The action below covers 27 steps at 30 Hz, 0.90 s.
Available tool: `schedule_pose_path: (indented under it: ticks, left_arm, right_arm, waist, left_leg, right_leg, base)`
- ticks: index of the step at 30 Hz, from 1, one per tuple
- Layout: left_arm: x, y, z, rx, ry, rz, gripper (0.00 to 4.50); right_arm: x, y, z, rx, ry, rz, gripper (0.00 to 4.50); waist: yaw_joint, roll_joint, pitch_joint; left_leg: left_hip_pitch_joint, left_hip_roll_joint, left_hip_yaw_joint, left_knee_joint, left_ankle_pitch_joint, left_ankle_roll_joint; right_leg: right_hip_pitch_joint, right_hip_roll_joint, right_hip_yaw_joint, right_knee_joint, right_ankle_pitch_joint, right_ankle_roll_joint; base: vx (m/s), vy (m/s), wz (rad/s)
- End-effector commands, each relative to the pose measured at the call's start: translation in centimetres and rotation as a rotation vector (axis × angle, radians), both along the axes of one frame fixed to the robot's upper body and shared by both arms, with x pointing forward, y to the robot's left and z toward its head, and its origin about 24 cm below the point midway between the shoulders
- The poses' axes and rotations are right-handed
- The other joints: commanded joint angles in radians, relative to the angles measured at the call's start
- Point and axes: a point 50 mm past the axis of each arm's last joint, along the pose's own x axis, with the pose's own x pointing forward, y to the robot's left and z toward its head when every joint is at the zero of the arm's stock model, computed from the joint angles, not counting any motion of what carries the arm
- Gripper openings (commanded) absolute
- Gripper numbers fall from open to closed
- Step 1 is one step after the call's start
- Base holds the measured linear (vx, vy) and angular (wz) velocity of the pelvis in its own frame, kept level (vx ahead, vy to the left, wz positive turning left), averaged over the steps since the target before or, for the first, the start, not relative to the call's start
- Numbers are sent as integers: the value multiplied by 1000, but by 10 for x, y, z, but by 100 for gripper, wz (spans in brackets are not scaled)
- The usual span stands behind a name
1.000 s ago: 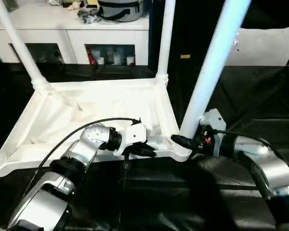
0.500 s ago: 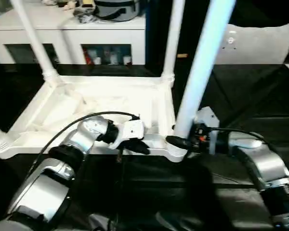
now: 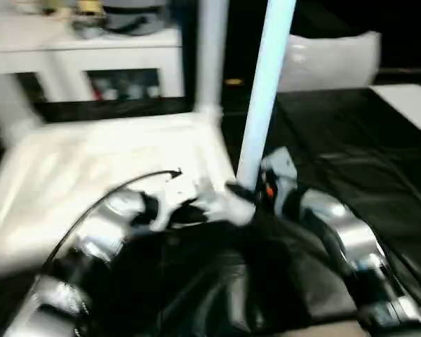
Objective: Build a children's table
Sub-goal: Rotate leg to tighten
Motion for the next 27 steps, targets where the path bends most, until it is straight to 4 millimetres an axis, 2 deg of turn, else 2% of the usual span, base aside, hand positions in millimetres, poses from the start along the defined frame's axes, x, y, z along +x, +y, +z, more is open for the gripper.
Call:
schedule_pose_path:
  ticks: [1, 4, 6, 8, 11, 17, 19, 22, 24, 26, 27]
  left_arm:
    - [-14, -33, 8, -43, -7, -167, 0]
    - [-11, -38, 13, -37, -35, -173, 0]
    - [-9, -36, 13, -19, -44, -157, 0]
    - [-8, -29, 12, 34, -54, -123, 0]
    - [-7, -20, 9, 92, -46, -78, 0]
    - [-1, -12, 6, 116, -46, -36, 0]
    - [0, -12, 6, 96, -39, -31, 0]
    - [1, -14, 6, 62, -10, -30, 0]
    - [2, -15, 6, 40, 6, -25, 0]
    - [4, -15, 5, 43, 3, -20, 0]
    - [4, -15, 5, 43, 3, -20, 0]
  right_arm:
    - [-11, -13, -47, -114, 209, -105, 189]
    - [-11, -11, -46, -103, 208, -103, 189]
    - [-11, -10, -47, -97, 208, -98, 189]
    - [-11, -10, -47, -91, 206, -94, 189]
    - [-10, -9, -47, -83, 202, -95, 189]
    - [-6, -7, -45, -58, 177, -94, 189]
    - [-4, -7, -44, -48, 173, -98, 245]
    - [-2, -7, -43, -50, 162, -91, 262]
    - [-1, -7, -41, -43, 149, -82, 275]
    - [-1, -7, -38, -26, 132, -71, 304]
    - [-1, -7, -38, -26, 132, -71, 304]
  waist:
    - [5, 6, -25]
    - [9, 2, -23]
    - [13, 4, -22]
    - [18, 6, -23]
    - [15, 9, -23]
    - [14, 9, -22]
    - [14, 7, -22]
    - [16, 7, -22]
    - [20, 6, -29]
    - [25, 5, -28]
    - [26, 6, -28]
  left_leg:
    - [19, 89, -68, -98, -599, -100]
    - [28, 86, -59, -90, -596, -82]
    - [29, 86, -59, -89, -589, -75]
    - [29, 88, -62, -91, -591, -80]
    - [27, 88, -64, -94, -602, -88]
    - [30, 84, -64, -92, -630, -88]
    - [30, 84, -64, -92, -631, -87]
    - [34, 84, -63, -90, -635, -86]
    - [30, 86, -58, -89, -588, -79]
    - [27, 85, -50, -89, -545, -65]
    - [26, 84, -49, -88, -533, -61]
  right_leg:
    - [-11, -93, 42, -95, -421, -169]
    - [-18, -92, 46, -103, -427, -170]
    - [-19, -93, 47, -106, -448, -164]
    - [-19, -92, 47, -104, -454, -156]
    - [-18, -89, 44, -100, -434, -160]
    - [-23, -88, 42, -105, -458, -155]
    - [-24, -89, 43, -106, -465, -153]
    - [-28, -88, 43, -107, -469, -154]
    - [-22, -88, 45, -102, -392, -172]
    - [-19, -86, 46, -99, -336, -185]
    - [-18, -86, 46, -98, -328, -188]
  base:
    - [0, 0, 0]
    - [0, 0, 0]
    - [0, 0, 0]
    - [0, 0, 0]
    - [0, 0, 0]
    - [0, 0, 0]
    - [0, 0, 0]
    - [0, 0, 0]
    - [0, 0, 0]
    - [0, 0, 0]
    - [0, 0, 0]
